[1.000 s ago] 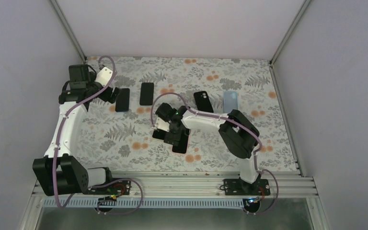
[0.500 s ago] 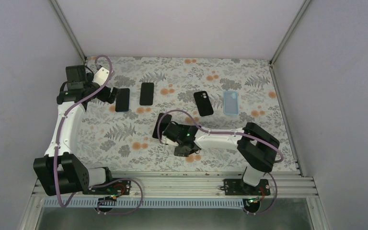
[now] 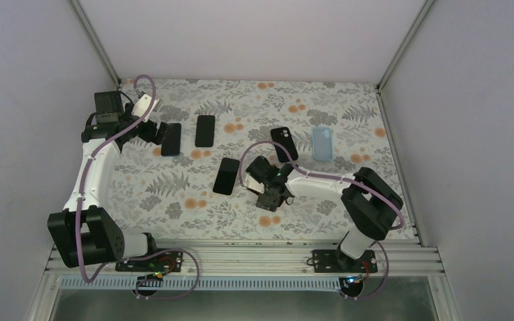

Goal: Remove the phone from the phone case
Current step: Pick up the phone at the center of the board.

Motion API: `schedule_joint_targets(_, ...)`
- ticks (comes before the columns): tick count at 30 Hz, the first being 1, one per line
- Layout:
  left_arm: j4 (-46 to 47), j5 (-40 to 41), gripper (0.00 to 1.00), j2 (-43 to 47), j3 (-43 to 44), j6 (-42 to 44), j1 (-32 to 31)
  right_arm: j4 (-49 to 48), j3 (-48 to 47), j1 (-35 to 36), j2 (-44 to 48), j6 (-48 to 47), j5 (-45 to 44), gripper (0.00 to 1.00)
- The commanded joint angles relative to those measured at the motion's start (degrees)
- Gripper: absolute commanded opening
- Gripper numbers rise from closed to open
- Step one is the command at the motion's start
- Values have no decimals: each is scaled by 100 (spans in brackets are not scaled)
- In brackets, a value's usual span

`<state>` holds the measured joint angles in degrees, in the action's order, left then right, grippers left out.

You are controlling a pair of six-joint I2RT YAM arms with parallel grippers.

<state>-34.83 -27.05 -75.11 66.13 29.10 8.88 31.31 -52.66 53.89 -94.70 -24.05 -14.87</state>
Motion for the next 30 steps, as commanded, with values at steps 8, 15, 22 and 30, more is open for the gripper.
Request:
schedule_joint_targets(8, -40, -299, 100, -72, 61, -11, 43, 654, -171, -1020, -724, -682, 882, 100)
schedule_joint_targets(15, -433, -599, 100, -372, 214, 172, 39, 934, -651, -1397, -1325, -1182, 1672, 100)
schedule_joint_targets(22, -464, -575, 100, -314, 67, 280, 43, 986, -568, -1398, -1898, -1044, 1427, 98)
schedule_joint_targets(30, -623, -707, 100, -702, 205, 15, -186, 456, -345, -1379, -1793, -510, 538, 74)
